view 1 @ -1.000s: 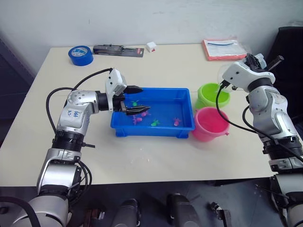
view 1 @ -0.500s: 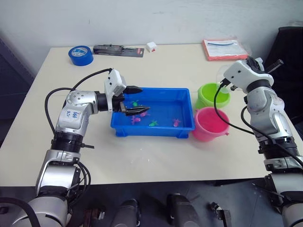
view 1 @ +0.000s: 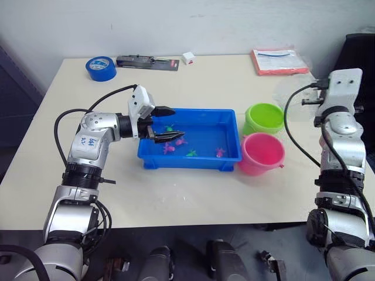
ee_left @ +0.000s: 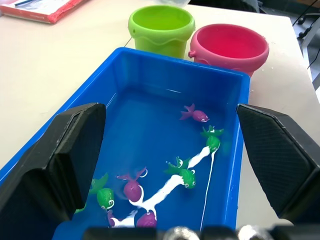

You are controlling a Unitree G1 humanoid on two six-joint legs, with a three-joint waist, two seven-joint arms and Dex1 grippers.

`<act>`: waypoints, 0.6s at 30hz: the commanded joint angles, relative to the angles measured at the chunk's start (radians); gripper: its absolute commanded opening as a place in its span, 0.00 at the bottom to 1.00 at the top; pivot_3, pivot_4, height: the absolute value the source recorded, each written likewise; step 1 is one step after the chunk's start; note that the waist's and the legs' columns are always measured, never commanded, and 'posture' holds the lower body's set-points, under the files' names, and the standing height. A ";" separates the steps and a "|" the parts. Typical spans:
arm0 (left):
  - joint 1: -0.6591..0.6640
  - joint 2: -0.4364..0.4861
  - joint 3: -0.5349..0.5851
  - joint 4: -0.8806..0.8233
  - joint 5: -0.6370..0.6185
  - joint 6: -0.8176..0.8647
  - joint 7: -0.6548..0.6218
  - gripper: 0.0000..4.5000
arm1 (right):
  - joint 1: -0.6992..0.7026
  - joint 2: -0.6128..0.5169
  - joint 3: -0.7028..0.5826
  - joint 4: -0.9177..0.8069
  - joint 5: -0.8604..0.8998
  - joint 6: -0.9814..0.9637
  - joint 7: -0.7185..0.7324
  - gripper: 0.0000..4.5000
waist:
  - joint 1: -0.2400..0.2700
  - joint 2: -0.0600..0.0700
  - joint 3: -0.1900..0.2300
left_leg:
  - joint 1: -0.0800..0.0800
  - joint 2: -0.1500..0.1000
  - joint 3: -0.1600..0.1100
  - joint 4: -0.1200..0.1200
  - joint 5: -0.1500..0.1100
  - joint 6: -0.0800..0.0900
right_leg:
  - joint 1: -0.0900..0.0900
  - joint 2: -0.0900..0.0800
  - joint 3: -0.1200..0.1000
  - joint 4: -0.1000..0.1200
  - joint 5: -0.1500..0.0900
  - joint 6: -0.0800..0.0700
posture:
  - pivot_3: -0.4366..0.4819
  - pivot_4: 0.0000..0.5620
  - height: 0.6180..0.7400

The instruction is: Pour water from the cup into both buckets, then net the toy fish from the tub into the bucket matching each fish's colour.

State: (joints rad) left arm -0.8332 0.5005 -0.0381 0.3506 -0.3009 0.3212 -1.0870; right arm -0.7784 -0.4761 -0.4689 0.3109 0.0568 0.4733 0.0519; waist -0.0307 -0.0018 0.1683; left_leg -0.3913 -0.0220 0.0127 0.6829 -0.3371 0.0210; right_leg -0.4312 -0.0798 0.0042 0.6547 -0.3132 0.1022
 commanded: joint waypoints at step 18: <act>0.046 -0.004 -0.032 -0.171 -0.090 0.056 -0.141 1.00 | 0.365 0.236 -0.250 -0.459 0.339 0.247 -0.218 0.15 | 0.000 0.003 -0.001 | 0.002 0.000 0.001 0.000 0.000 0.000 | 0.000 0.001 0.003 0.003 0.000 0.000 | 0.48 0.27 0.98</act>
State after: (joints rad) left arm -0.7822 0.4910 -0.0712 0.2057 -0.3887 0.3891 -1.2273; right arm -0.4272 -0.2470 -0.7170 -0.0968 0.3780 0.7085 -0.1518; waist -0.0309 0.0013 0.1669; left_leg -0.3897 -0.0218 0.0133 0.6827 -0.3371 0.0209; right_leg -0.4314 -0.0793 0.0076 0.6575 -0.3132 0.1022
